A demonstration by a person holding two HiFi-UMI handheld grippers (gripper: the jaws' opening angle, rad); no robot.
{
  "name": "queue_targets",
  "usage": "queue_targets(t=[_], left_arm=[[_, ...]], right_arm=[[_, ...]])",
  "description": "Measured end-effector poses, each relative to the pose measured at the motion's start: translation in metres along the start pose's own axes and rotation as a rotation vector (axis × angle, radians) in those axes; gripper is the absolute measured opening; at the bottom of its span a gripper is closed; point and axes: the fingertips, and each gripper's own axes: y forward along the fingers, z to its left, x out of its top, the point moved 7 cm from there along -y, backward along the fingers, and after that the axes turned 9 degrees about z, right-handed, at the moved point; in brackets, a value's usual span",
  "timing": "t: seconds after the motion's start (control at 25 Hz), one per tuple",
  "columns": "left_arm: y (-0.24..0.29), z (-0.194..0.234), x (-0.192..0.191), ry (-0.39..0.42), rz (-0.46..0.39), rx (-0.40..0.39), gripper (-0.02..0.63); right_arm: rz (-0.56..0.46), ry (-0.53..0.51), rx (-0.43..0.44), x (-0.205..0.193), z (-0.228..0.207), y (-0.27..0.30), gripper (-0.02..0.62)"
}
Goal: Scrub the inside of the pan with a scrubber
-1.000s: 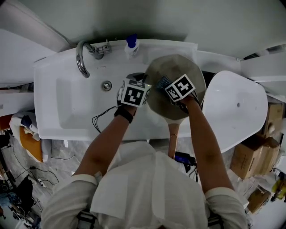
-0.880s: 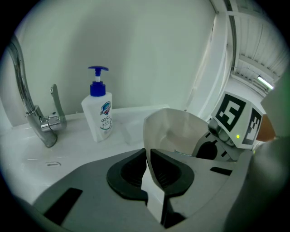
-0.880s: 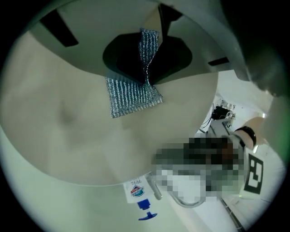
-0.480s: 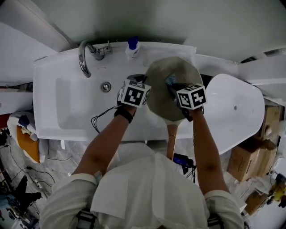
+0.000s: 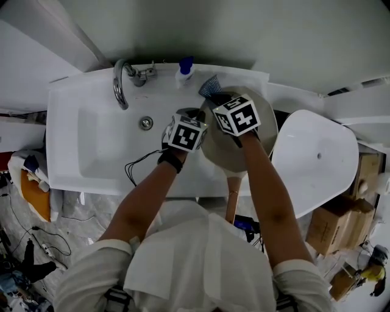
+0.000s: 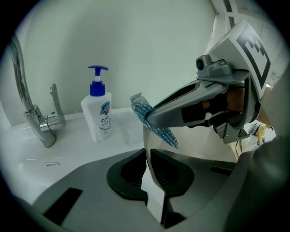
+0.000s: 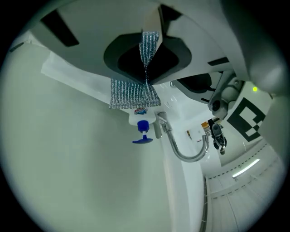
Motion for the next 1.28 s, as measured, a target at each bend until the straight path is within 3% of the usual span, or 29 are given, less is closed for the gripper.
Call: queue_targets(t=[0.16,0.36,0.88,1.04,1.28], left_arm=[[0.0,-0.001,0.0,0.006,0.0,0.007,0.041],[0.0,-0.001,0.001,0.011,0.004,0.002,0.041],[0.001,0.0,0.001,0.023,0.009,-0.002,0.041],[0.001,0.001,0.001,0.029,0.012,-0.002,0.041],[0.001,-0.001,0.002,0.035,0.02,-0.004,0.043]], right_arm=[[0.019,-0.005,0.015,0.003,-0.001,0.011,0.035],[0.036,0.039,-0.031,0.006,-0.024,0.013,0.035],[0.079,0.244,-0.256,-0.027,-0.103,-0.015,0.037],[0.066,0.251,-0.257,-0.027,-0.101,-0.013,0.037],[0.033,0.23,-0.164,-0.013,-0.071,0.0,0.037]])
